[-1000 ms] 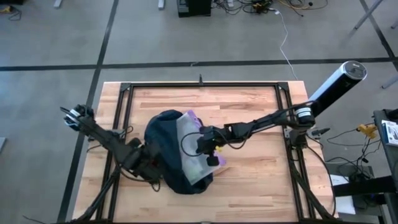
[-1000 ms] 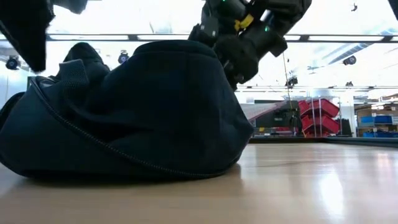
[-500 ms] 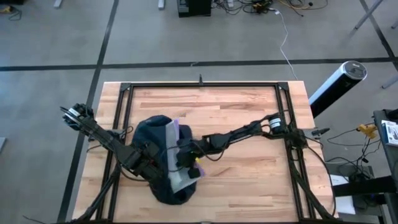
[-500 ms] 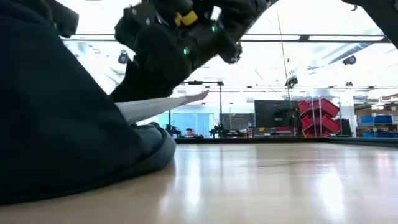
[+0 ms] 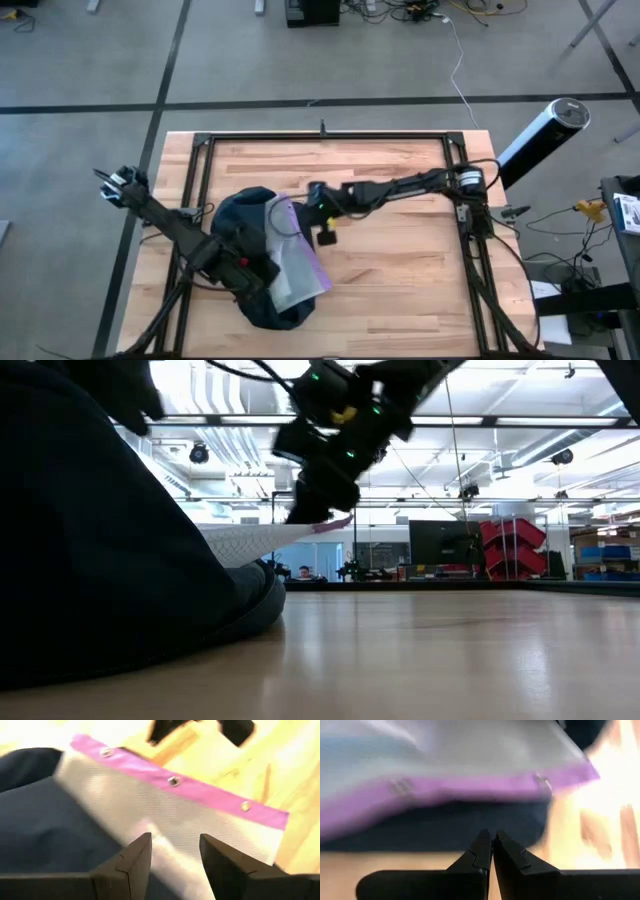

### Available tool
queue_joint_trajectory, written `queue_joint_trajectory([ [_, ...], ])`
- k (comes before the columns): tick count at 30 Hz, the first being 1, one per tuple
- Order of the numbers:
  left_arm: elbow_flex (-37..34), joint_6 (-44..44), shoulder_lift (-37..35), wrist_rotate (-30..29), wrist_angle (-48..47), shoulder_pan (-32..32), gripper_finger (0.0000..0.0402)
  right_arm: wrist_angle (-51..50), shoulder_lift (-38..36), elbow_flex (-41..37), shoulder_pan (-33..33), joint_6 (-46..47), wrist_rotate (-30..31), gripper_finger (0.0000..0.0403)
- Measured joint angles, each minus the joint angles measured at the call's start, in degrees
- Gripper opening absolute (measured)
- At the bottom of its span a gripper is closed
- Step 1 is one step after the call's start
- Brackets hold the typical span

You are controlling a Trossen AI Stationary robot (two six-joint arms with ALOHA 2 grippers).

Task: Unpack backpack
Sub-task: Put the transparent zip bag into the black backpack

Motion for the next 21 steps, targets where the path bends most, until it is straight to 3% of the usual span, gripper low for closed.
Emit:
queue_joint_trajectory([
  [5, -6.3, 8.7, 3.9, -0.3, 16.9, 4.8, 0.0157, 9.1, 1.0, -5.4, 0.1, 2.3, -9.0, 0.0000],
  [8, -7.7, 11.7, 6.5, 0.1, 22.1, 7.4, 0.0157, 15.6, 2.9, -4.7, 2.2, 2.9, -10.7, 0.0000],
  [15, -7.8, 12.4, 12.9, 8.8, 21.5, 9.2, 0.0157, 21.1, 10.6, 1.3, 5.1, 3.6, -11.0, 0.0000],
  [21, -7.8, 8.6, 14.5, 14.4, 13.0, 8.4, 0.0157, 14.8, 15.2, 3.5, 4.3, 4.5, -11.2, 0.0000],
])
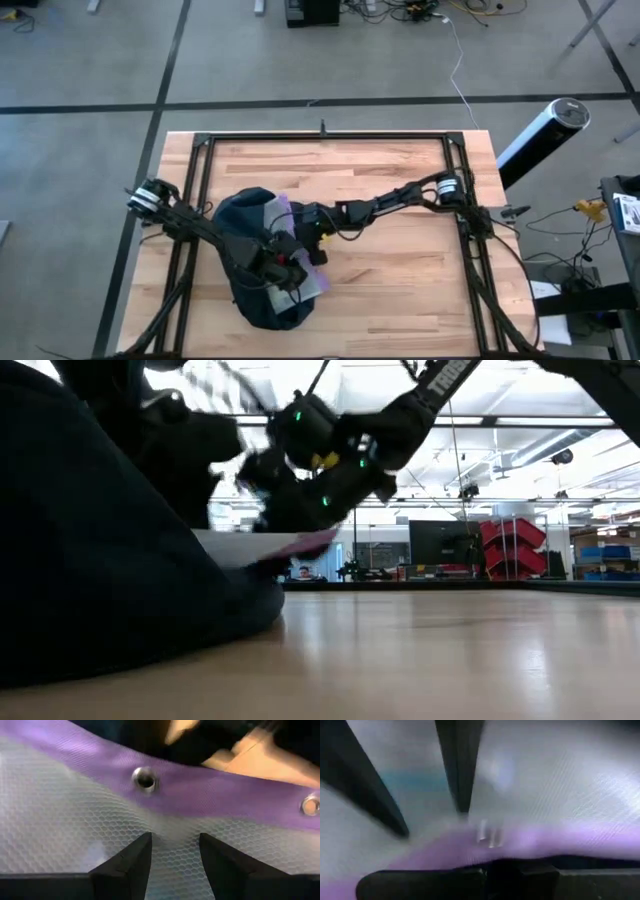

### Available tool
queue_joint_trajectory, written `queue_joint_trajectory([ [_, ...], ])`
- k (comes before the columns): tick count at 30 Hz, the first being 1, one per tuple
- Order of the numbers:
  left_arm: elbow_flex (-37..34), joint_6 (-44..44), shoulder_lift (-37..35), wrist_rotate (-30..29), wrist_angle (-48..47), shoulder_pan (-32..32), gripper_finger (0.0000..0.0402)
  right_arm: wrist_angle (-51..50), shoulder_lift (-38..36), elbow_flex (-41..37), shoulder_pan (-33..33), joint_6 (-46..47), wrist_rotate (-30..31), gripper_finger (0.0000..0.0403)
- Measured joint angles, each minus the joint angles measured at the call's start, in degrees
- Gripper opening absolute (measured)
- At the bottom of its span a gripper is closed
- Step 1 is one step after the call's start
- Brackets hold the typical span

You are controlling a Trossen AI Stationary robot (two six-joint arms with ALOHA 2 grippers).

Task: Unpack backpack
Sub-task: Put the transparent zip bag into the black backpack

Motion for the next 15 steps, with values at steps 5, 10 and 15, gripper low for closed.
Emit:
queue_joint_trajectory([
  [5, -0.4, -4.0, -1.1, 7.8, -9.5, -3.1, 0.0157, -7.6, -0.8, -1.6, -1.8, -3.5, -0.6, 0.0000],
  [10, -0.5, -9.1, -2.0, 11.2, -13.0, -8.4, 0.0157, -11.2, -2.7, -4.5, -3.8, -4.9, -1.4, 0.0000],
  [15, 0.0, -13.0, -2.1, 12.6, -13.1, -11.4, 0.0157, -14.9, -8.6, -6.7, -4.3, -6.1, -1.9, 0.0000],
])
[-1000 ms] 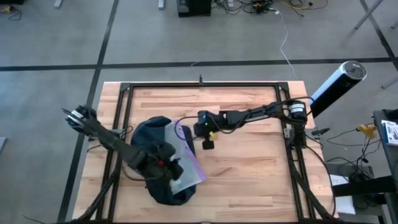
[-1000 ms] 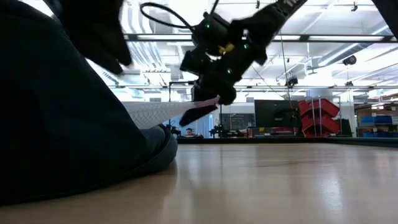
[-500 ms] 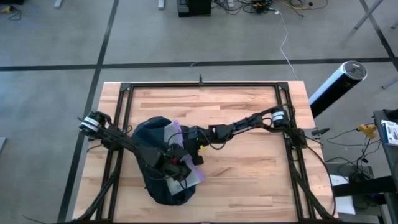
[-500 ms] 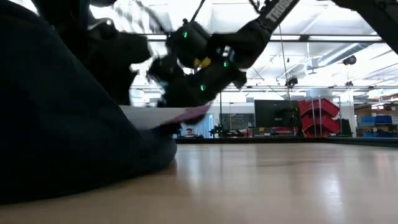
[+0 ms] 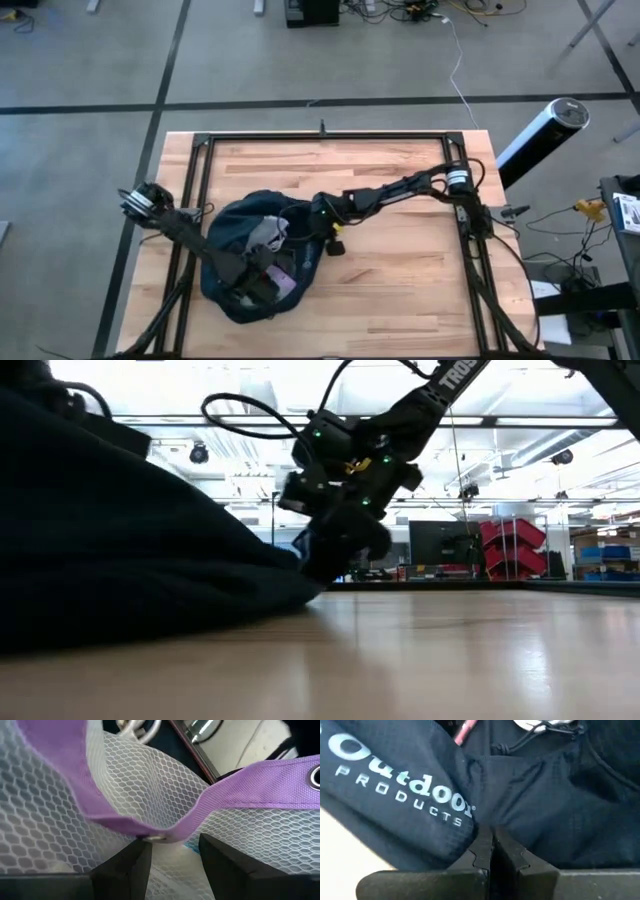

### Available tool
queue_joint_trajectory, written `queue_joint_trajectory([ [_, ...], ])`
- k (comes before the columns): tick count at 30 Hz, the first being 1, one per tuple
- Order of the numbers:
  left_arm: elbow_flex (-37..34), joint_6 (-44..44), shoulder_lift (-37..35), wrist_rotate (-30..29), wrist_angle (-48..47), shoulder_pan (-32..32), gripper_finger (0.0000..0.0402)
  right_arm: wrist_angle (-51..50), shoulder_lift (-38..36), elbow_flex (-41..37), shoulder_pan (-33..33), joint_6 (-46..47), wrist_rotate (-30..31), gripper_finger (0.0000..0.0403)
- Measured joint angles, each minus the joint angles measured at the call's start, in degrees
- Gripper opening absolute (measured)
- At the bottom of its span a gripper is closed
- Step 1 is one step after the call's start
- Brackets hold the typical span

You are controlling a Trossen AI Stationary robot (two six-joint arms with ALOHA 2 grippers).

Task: Unpack backpack
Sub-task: Put the transparent zip bag into the black backpack

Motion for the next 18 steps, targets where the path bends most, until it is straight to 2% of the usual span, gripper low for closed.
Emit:
queue_joint_trajectory([
  [2, 0.0, -1.5, 0.0, -0.6, 0.2, -0.1, 0.0157, 0.4, -2.4, -0.2, 0.0, -0.7, -1.1, 0.0000],
  [5, -0.2, -2.3, 0.0, -6.1, 4.1, 0.5, 0.0157, 5.8, -5.5, 0.4, 0.1, -0.5, -2.8, 0.0000],
  [8, -0.1, -0.6, -0.2, -9.0, 8.9, 2.2, 0.0157, 9.5, -5.4, 0.8, 0.2, 0.2, -3.3, 0.0000],
  [11, 0.6, 1.3, -1.3, -9.5, 9.8, 3.5, 0.0157, 14.2, -4.2, 1.7, 0.4, 1.5, -3.8, 0.0000],
  [15, 4.8, 5.0, -4.9, -12.3, 3.3, 4.6, 0.0157, 17.1, -0.6, 5.9, 0.6, 2.0, -3.8, 0.0000],
  [18, 5.9, 2.2, -8.0, -19.8, -8.3, 5.0, 0.0157, 16.0, 4.0, 9.1, 0.6, 2.6, -2.6, 0.0000],
])
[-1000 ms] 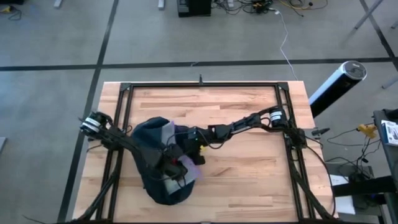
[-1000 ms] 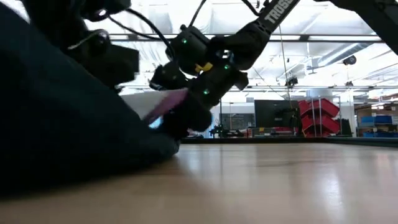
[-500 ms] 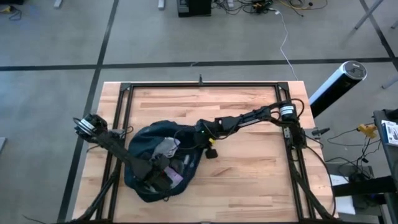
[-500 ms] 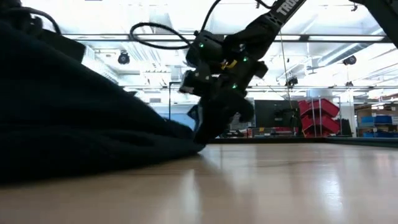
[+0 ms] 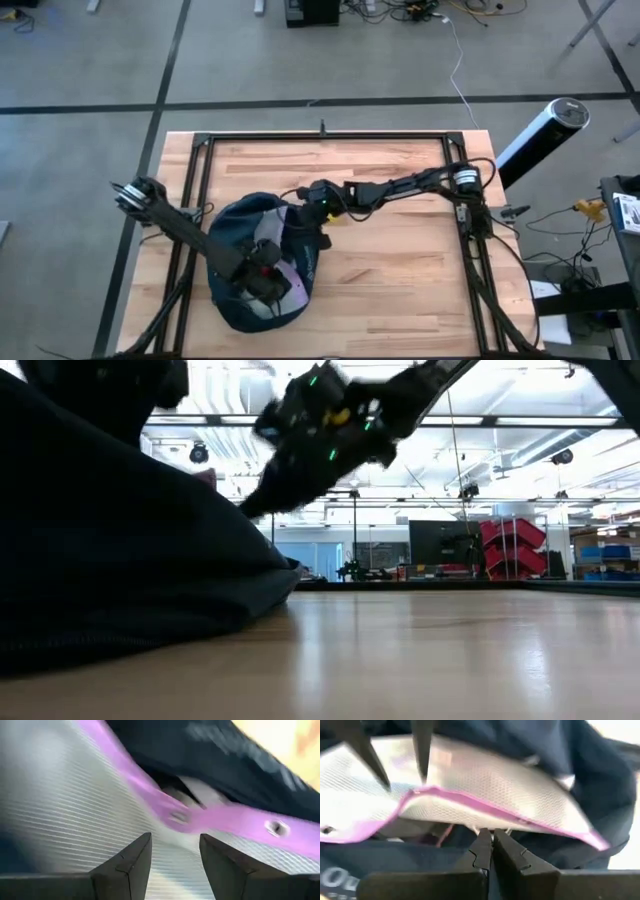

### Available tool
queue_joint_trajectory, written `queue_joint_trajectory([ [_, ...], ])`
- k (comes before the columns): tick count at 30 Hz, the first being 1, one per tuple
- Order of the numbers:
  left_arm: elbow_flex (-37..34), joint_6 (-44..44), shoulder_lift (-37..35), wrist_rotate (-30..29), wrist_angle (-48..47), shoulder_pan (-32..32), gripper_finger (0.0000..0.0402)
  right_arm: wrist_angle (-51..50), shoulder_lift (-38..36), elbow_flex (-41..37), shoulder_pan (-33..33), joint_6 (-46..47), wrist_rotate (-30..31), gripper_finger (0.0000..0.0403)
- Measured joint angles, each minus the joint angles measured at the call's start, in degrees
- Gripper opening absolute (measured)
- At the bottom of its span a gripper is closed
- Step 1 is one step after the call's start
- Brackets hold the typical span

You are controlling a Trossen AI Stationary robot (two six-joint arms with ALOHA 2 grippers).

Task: Unpack backpack
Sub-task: Put the transparent zip bag into the black backpack

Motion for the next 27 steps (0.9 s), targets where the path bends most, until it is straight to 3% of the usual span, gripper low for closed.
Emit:
queue_joint_trajectory([
  [3, -2.5, -5.9, -3.7, -5.6, -8.9, 1.7, 0.0157, 0.2, 2.9, 3.2, -0.1, 1.2, 1.9, 0.0000],
  [5, -6.4, -6.6, -6.3, -7.5, -6.9, 3.4, 0.0157, 0.2, 4.2, 4.0, -0.1, 1.7, 3.0, 0.0000],
  [8, -13.2, -0.9, -8.2, -7.7, 5.6, 6.6, 0.0157, -0.7, 5.2, 3.9, -0.2, 2.2, 4.4, 0.0000],
  [12, -22.8, 7.9, -6.2, -7.5, 30.0, 10.4, 0.0157, 0.1, 5.1, 4.1, -0.3, 2.3, 5.4, 0.0000],
  [15, -26.8, 8.6, -2.6, -0.7, 36.9, 11.7, 0.0157, -0.3, 5.1, 4.0, -0.8, 3.0, 5.8, 0.0000],
  [20, -25.5, 8.6, -0.2, 8.8, 32.6, 9.6, 0.0157, 0.0, 5.3, 3.7, -3.0, 3.7, 8.1, 0.0000],
  [24, -20.4, 10.4, -1.3, 15.4, 19.1, 6.6, 0.0157, -1.7, 5.9, 3.5, -5.7, 3.7, 10.9, 0.0000],
  [27, -15.5, 10.8, -2.1, 14.9, 7.9, 6.0, 0.0157, -4.4, 5.9, 3.2, -7.2, 4.3, 11.3, 0.0000],
])
